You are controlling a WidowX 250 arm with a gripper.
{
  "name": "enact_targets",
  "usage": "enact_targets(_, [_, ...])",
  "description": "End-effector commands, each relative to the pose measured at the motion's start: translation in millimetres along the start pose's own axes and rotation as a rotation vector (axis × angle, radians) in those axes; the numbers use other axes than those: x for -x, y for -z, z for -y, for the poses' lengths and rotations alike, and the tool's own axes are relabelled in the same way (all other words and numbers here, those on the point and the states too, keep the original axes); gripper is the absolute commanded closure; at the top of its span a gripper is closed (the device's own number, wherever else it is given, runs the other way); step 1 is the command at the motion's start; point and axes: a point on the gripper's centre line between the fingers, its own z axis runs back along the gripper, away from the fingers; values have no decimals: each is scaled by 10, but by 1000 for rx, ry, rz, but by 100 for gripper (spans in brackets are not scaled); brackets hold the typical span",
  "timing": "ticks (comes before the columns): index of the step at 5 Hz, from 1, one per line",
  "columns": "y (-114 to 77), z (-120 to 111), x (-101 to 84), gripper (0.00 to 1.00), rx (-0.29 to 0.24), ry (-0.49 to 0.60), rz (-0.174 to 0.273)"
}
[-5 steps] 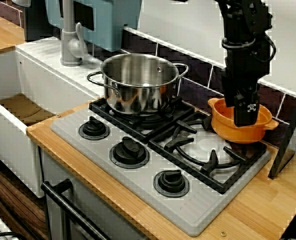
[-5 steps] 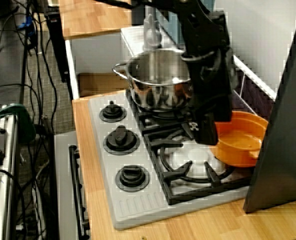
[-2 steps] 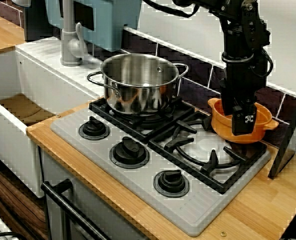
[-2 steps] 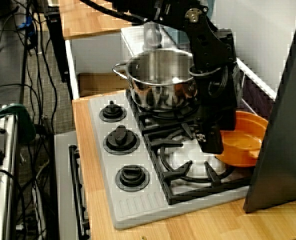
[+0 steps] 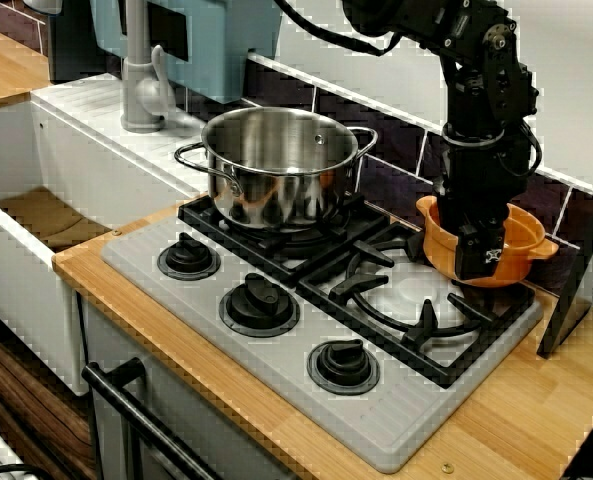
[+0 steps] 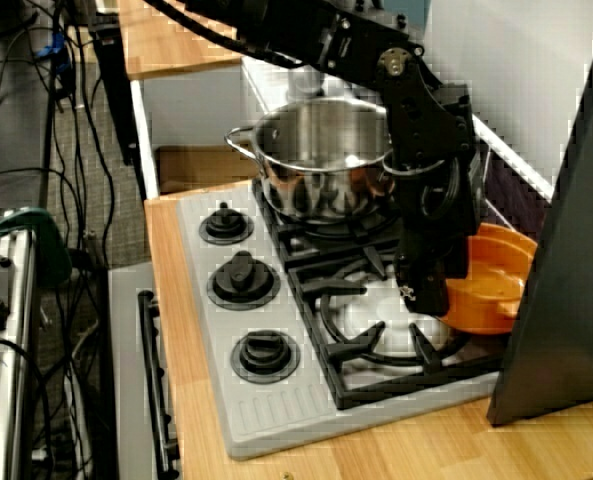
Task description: Lift pot from stove
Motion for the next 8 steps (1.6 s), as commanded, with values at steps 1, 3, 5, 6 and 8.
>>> enact_targets(1, [-220,3,-92,100,-31,-12,35])
enact_targets(3, [-405,37,-108,100,-40,-24,62])
enact_targets(5, [-635,158,-65,100,-56,-30,87])
enact_targets(6, [-772,167,-36,100,-67,-43,93])
enact_targets(8, [-1023,179,-32,100,-81,-54,120])
